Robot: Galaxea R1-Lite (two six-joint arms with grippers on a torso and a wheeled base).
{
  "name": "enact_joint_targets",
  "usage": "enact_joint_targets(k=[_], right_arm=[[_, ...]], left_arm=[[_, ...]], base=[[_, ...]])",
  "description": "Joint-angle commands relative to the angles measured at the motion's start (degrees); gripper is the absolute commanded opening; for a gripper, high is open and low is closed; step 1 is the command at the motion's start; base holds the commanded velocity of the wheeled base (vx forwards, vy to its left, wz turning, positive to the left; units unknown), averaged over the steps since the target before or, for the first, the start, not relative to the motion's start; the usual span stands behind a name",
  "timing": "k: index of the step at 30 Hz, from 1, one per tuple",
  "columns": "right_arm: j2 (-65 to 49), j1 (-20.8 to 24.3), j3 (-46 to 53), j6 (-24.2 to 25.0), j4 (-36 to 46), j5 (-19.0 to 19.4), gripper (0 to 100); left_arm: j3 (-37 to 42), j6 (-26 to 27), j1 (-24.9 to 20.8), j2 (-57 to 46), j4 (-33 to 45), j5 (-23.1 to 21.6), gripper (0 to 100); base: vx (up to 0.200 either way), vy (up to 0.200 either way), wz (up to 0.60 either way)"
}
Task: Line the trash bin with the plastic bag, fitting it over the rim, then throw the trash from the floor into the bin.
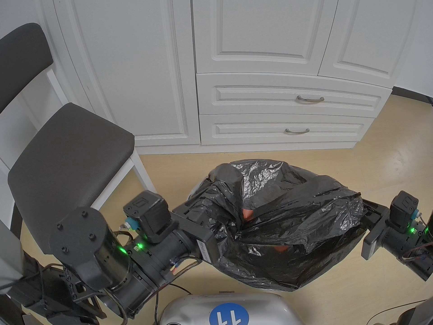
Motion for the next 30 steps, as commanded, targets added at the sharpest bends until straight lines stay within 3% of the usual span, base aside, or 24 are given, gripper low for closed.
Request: enact_joint_targets(k=[1,5,7,13,21,26,30], right_arm=[[8.89,3.25,1.45,2.17,-8.88,-0.01,0],[14.69,4.92,2.15,3.84,-18.02,-0.45,0],[20.31,5.36,3.21,3.84,-27.95,-0.62,0],[29.89,5.53,5.49,3.40,-46.85,-0.89,0],[31.39,4.57,6.11,3.31,-47.55,-0.89,0],[31.48,2.55,5.93,2.34,-47.55,-0.97,0],[31.65,1.40,5.85,0.06,-47.55,-0.80,0]], left_arm=[[0.67,-0.12,-3.49,3.77,-2.76,0.03,0],[0.67,-0.21,-4.02,6.58,-5.30,0.03,0],[0.23,-0.56,-4.63,9.49,-5.57,0.12,0],[-5.04,-0.91,-3.76,13.79,-5.57,-0.23,0],[-16.91,-1.88,0.55,22.05,-5.57,-2.52,0],[-19.98,-7.68,0.73,24.25,-5.57,-2.52,0],[-22.27,-9.00,1.52,26.27,-5.57,-2.43,0]], base=[[0.000,0.000,0.00],[0.000,0.000,0.00],[0.000,0.000,0.00],[0.000,0.000,0.00],[0.000,0.000,0.00],[0.000,0.000,0.00],[0.000,0.000,0.00]])
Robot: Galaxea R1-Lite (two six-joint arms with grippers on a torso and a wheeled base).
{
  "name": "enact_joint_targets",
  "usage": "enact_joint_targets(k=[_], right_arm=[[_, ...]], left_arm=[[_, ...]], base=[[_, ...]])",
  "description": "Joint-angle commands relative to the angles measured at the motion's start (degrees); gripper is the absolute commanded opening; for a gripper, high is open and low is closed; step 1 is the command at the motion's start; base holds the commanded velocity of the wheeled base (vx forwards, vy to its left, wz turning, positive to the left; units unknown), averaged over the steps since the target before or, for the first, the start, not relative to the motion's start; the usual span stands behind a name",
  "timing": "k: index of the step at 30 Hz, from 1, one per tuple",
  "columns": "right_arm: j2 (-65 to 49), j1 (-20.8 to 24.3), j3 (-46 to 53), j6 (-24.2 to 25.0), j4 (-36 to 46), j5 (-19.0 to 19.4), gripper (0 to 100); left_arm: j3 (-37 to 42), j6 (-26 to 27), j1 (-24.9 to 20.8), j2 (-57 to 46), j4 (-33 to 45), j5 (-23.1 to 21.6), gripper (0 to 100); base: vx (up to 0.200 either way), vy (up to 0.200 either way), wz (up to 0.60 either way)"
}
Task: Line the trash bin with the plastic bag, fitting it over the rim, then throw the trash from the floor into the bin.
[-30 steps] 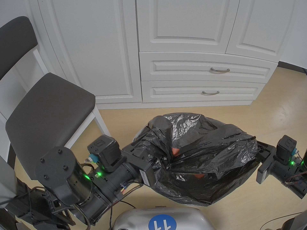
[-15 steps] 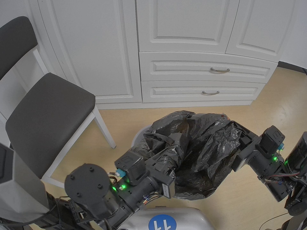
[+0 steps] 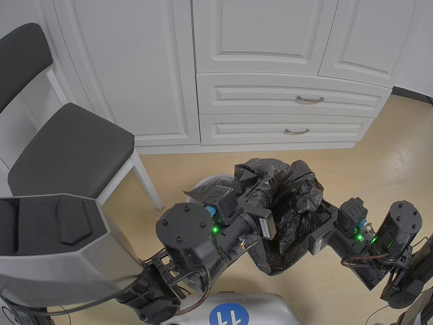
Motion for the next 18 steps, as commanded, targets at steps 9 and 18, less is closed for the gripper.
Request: enact_joint_targets(k=[9,18], right_arm=[[5.02,-8.45,-3.16,-0.70,-1.05,0.40,0],[6.69,-8.36,-3.77,-0.61,-1.05,0.84,0]], left_arm=[[-5.32,-4.63,1.87,7.72,-0.06,0.02,0],[-4.18,-9.73,2.22,10.62,-0.06,0.55,0]], base=[[0.000,0.000,0.00],[0.000,0.000,0.00]])
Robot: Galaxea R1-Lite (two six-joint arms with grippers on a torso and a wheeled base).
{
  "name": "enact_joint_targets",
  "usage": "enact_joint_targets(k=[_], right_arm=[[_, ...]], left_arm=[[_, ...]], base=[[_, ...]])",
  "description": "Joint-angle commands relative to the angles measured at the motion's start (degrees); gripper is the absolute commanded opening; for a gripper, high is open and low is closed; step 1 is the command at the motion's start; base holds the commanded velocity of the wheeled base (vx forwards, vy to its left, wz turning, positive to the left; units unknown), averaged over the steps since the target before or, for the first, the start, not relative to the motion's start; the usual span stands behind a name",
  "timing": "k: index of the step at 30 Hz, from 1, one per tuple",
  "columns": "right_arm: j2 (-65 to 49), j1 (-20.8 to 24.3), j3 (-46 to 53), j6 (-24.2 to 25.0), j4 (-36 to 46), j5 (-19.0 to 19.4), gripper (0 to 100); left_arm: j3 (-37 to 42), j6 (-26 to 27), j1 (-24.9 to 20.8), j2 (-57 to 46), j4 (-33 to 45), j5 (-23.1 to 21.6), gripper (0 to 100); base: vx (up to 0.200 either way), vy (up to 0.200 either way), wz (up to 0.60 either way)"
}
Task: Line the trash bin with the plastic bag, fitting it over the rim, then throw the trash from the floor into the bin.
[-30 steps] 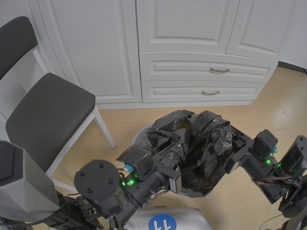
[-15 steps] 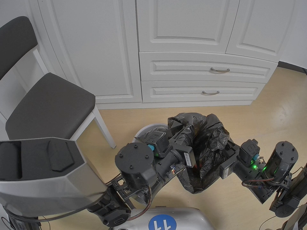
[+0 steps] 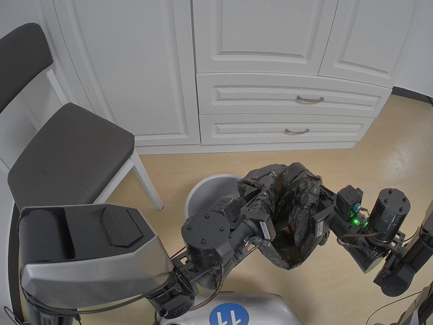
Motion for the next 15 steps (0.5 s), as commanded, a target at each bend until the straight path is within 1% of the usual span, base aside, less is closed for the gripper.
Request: enact_joint_targets(k=[1,3,9,13,15], right_arm=[[2.46,0.44,-0.91,0.13,-1.02,0.04,0],[3.42,0.70,-1.52,0.65,-1.02,0.04,0],[5.71,1.32,-3.37,2.32,-1.02,0.04,0],[7.56,1.50,-4.60,2.85,-1.02,0.04,0],[8.52,2.02,-5.66,3.90,-1.02,0.04,0]], left_arm=[[0.28,-3.97,1.44,2.53,-0.01,0.08,0],[-0.34,-5.99,2.76,3.24,-0.01,-0.18,0],[0.37,-6.34,6.54,2.97,-0.01,-0.18,0],[2.48,-6.34,7.68,2.62,-0.10,-0.09,0],[4.06,-6.16,8.03,2.18,-0.10,-0.53,0]], base=[[0.000,0.000,0.00],[0.000,0.000,0.00],[0.000,0.000,0.00],[0.000,0.000,0.00],[0.000,0.000,0.00]])
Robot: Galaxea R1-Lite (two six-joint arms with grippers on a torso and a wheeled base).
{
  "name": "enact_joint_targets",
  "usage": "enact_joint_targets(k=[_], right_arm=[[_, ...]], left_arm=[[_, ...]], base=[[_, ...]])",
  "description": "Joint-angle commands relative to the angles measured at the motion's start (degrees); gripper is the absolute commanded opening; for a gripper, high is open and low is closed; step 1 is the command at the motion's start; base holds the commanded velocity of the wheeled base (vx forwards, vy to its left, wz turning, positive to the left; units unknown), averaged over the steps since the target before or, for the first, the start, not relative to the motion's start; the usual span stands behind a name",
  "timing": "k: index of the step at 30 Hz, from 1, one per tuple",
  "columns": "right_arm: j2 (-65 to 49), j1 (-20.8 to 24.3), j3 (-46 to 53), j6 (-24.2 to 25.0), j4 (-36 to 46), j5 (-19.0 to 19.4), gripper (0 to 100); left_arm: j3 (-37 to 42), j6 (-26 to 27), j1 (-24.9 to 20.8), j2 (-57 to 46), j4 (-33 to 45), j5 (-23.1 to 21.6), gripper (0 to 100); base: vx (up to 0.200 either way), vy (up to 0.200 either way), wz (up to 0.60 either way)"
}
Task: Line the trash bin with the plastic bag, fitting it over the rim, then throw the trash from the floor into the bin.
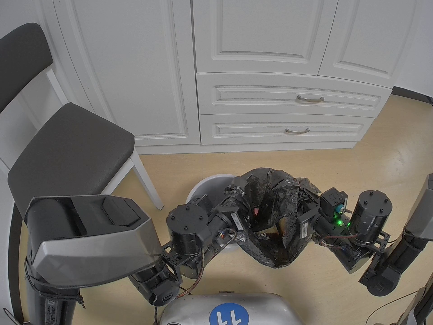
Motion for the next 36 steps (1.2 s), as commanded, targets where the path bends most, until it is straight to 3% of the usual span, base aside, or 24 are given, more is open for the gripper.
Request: enact_joint_targets(k=[1,4,7,10,13,18,28,32,36], right_arm=[[2.96,0.73,-1.92,1.35,-1.02,-0.10,0],[3.13,1.17,-3.59,3.54,-1.02,-0.01,0],[2.43,2.75,-7.46,8.99,-1.02,-0.45,0],[2.43,3.11,-10.97,11.45,-1.02,-0.62,0],[2.25,3.02,-12.82,13.12,-0.58,-0.71,0],[-1.79,3.11,-17.83,20.86,13.04,-0.71,0],[-8.56,3.19,-31.80,39.84,51.89,-0.89,0],[-7.50,3.19,-38.22,46.17,61.65,-2.65,0],[-5.92,3.28,-39.98,47.75,63.58,-3.44,0]], left_arm=[[2.88,0.16,1.12,-0.79,-0.12,-0.45,0],[4.81,0.34,1.65,-1.67,-0.21,-2.21,0],[9.21,0.51,2.97,-4.39,-0.30,-8.98,0],[12.20,0.51,3.85,-6.68,-0.30,-12.75,0],[12.99,0.69,4.11,-7.29,-0.30,-13.99,0],[14.31,1.13,4.55,-7.47,-0.30,-15.74,0],[16.42,1.22,4.29,-8.35,-0.30,-17.33,0],[17.91,4.03,4.46,-8.08,-0.21,-18.56,0],[18.35,4.47,4.55,-7.82,-0.12,-18.82,0]], base=[[0.000,0.000,0.00],[0.000,0.000,0.00],[0.000,0.000,0.00],[0.000,0.000,0.00],[0.000,0.000,0.00],[0.000,0.000,0.00],[0.000,0.000,0.00],[0.000,0.000,0.00],[0.000,0.000,0.00]])
